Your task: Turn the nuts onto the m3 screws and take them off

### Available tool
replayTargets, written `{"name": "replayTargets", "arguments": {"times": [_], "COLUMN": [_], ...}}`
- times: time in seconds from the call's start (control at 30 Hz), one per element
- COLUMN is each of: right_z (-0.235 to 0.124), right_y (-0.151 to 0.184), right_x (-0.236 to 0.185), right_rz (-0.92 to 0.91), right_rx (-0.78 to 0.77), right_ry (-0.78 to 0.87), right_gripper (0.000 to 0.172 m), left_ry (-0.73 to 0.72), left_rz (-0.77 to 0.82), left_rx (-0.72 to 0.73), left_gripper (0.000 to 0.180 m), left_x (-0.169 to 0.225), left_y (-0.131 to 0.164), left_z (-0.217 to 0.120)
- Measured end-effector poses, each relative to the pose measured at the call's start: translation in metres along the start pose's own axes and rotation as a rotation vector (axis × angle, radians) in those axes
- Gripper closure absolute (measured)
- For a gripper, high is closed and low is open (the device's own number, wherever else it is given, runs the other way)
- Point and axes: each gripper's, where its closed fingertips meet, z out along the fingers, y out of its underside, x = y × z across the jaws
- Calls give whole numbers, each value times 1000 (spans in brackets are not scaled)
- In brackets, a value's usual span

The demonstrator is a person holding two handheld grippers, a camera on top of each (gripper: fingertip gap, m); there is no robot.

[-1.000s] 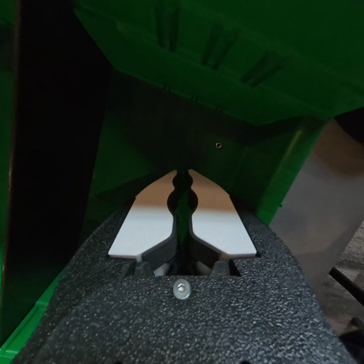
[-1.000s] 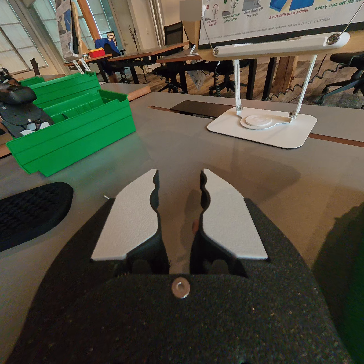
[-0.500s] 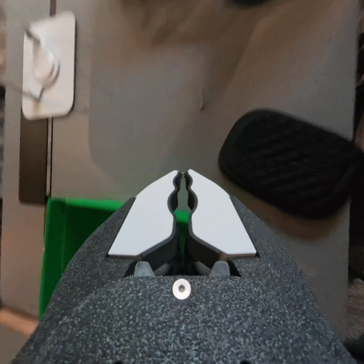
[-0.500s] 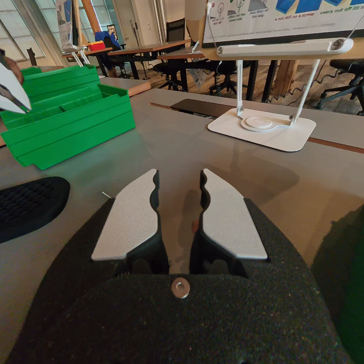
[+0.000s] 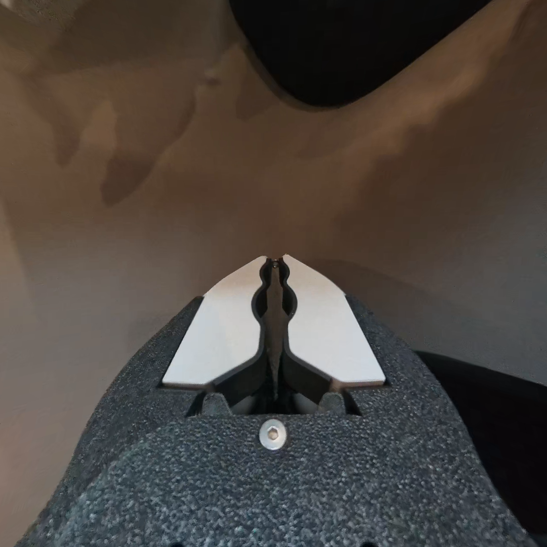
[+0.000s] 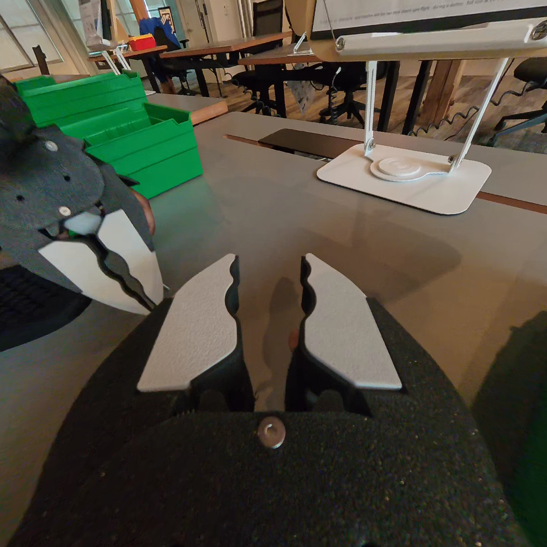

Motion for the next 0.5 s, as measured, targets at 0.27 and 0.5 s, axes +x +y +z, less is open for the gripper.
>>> {"name": "replayTargets", "arguments": {"times": [0.27,0.5], "right_z": [-2,-2], "right_y": [-1,-2], "right_x": [0,1], "right_rz": [-2,-7], "right_rx": [5,7], "right_ry": [4,7], "right_gripper": [133,133], "left_ry": [38,29], "left_rz": [-4,-40], "left_rx": [-72,-19], "left_gripper": [175,160], "left_x": [3,4], "left_y": [6,5], "left_z": [16,5]}}
